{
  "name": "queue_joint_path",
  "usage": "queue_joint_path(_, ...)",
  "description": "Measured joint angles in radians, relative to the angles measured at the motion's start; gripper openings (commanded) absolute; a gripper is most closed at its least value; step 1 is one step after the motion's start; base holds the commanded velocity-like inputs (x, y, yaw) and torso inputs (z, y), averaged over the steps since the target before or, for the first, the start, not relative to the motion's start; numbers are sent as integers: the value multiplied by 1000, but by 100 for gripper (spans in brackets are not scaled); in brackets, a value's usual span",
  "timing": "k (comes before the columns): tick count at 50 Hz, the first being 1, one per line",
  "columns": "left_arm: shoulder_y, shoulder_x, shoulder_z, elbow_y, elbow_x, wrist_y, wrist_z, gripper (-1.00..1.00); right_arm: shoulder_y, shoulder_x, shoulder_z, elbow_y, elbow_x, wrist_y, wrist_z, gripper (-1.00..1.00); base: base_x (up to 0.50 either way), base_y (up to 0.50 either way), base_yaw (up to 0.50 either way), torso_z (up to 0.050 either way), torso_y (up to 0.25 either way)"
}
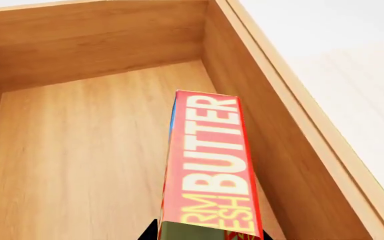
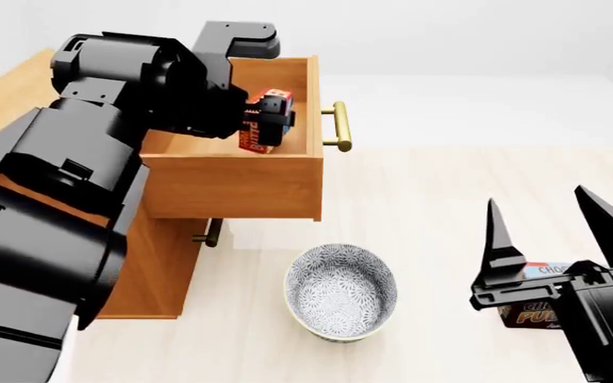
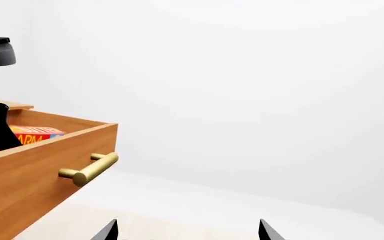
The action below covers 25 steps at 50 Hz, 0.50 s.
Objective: Put the butter at the back in the top drawer of the cabinet and close it.
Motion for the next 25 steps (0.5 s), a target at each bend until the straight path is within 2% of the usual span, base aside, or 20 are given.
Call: queue_joint_path(25,18,0,16,0,-14,1,-2,-100,-25,5,23,-13,6,-14,3,100,0,0,0,0,1)
